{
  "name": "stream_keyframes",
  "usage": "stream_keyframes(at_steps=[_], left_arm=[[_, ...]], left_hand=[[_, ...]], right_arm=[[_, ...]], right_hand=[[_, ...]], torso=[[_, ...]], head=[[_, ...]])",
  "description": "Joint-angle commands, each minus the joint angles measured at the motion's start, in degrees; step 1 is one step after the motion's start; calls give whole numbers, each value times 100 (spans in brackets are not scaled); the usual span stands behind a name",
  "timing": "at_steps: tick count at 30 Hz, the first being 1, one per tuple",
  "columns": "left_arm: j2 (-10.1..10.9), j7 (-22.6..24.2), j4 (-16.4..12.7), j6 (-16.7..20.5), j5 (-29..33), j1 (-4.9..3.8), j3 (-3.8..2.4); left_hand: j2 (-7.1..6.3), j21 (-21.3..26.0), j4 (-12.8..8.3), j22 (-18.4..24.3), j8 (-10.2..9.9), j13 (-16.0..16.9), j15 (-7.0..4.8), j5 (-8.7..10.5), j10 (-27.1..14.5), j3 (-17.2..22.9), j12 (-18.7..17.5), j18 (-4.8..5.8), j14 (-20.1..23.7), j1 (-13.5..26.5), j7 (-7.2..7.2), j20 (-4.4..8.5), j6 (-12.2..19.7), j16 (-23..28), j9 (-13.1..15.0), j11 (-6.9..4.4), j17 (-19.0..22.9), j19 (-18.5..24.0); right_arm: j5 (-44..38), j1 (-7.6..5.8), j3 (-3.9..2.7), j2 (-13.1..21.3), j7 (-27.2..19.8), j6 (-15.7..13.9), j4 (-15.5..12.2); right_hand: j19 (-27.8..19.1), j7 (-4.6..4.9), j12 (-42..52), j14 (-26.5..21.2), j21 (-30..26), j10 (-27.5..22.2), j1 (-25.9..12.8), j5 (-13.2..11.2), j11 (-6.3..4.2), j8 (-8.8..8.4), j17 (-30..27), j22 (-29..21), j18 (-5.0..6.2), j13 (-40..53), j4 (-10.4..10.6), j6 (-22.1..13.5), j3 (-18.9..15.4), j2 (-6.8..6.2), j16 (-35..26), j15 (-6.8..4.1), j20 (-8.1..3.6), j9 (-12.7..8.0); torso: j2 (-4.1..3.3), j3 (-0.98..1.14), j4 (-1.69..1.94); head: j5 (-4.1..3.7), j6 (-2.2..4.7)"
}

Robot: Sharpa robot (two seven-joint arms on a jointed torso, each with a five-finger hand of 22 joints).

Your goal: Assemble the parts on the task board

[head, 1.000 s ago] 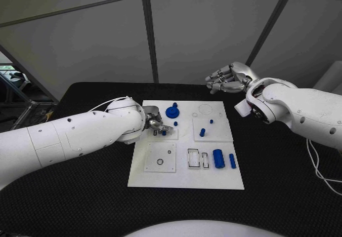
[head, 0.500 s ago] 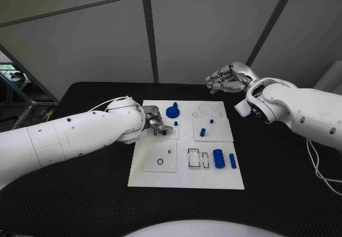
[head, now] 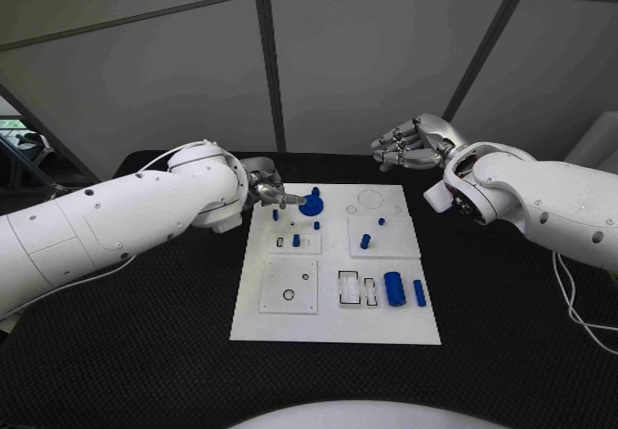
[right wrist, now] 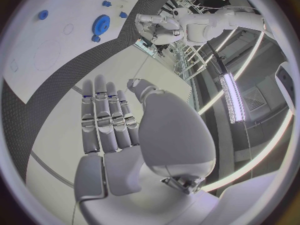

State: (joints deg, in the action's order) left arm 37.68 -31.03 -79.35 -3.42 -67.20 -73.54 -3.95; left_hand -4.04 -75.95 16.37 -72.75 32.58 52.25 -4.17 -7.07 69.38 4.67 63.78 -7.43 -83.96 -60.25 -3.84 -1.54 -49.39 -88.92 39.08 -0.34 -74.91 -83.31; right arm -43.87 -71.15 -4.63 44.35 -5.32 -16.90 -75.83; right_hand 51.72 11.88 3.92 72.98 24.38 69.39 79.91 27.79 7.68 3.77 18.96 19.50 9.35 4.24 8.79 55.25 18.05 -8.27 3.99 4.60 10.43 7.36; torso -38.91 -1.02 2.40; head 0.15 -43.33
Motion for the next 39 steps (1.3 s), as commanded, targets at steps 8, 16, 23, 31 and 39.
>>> stream_keyframes(at_steps=[8, 16, 23, 31, 39], left_arm=[[-259, -2, 1042, -1218, 344, -336, -93], [-574, 33, 1758, -1533, 336, -357, -5], [-730, 32, 2012, -1629, 302, -280, 50], [-872, 41, 2175, -1653, 295, -232, 73], [-937, 38, 2199, -1712, 294, -225, 76]], left_hand=[[170, 368, -34, 357, -669, -623, 201, -25, -524, -293, -448, 272, -456, -547, -229, -206, 215, 202, -616, 208, -1128, 142], [274, 286, -41, 246, -735, -523, 199, -29, -420, -358, -318, 291, -494, -740, -219, -218, 39, 128, -787, 199, -1213, 87], [356, 158, 7, 93, -728, -442, 179, -28, -313, -428, -223, 323, -535, -730, -189, -206, -114, 43, -865, 173, -1316, 14], [467, 102, 31, 22, -710, -426, 163, -28, -275, -526, -190, 337, -556, -564, -164, -191, -196, -1, -893, 154, -1370, -18], [501, 50, 20, -42, -652, -387, 142, -32, -227, -579, -146, 350, -571, -540, -129, -177, -282, -35, -873, 126, -1414, -45]], right_arm=[[-69, -9, -2, -20, 15, 44, 27], [-96, -9, -1, -13, 17, 42, -3], [-133, -9, -1, -9, 20, 28, -32], [-146, -9, -1, -26, 11, 3, -42], [-148, -9, -2, -44, 7, 9, -39]], right_hand=[[-6, 1, 42, -32, -44, -49, -39, 19, -2, 11, -10, -11, 90, -9, 37, -37, 21, -35, -35, -2, 55, 11], [-6, 0, 44, -32, -45, -47, -40, 19, -2, 12, -10, -11, 90, -9, 38, -35, 22, -33, -34, -2, 55, 12], [-6, -4, 48, -32, -49, -41, -37, 20, -6, 16, -12, -13, 92, -8, 37, -28, 28, -31, -32, -4, 55, 14], [-11, -1, 39, -50, -64, -63, -43, 19, 0, 15, -20, -20, 92, -14, 35, -29, 32, -45, -37, 1, 59, 15], [-13, -1, 38, -54, -67, -68, -44, 18, 1, 15, -22, -21, 91, -15, 35, -29, 33, -46, -37, 2, 60, 16]], torso=[[-17, 5, -8], [-46, -10, -10], [-86, -12, -11], [-88, -9, -5], [-77, -5, -5]], head=[[12, 66], [-9, 77], [-15, 95], [-15, 71], [10, 35]])
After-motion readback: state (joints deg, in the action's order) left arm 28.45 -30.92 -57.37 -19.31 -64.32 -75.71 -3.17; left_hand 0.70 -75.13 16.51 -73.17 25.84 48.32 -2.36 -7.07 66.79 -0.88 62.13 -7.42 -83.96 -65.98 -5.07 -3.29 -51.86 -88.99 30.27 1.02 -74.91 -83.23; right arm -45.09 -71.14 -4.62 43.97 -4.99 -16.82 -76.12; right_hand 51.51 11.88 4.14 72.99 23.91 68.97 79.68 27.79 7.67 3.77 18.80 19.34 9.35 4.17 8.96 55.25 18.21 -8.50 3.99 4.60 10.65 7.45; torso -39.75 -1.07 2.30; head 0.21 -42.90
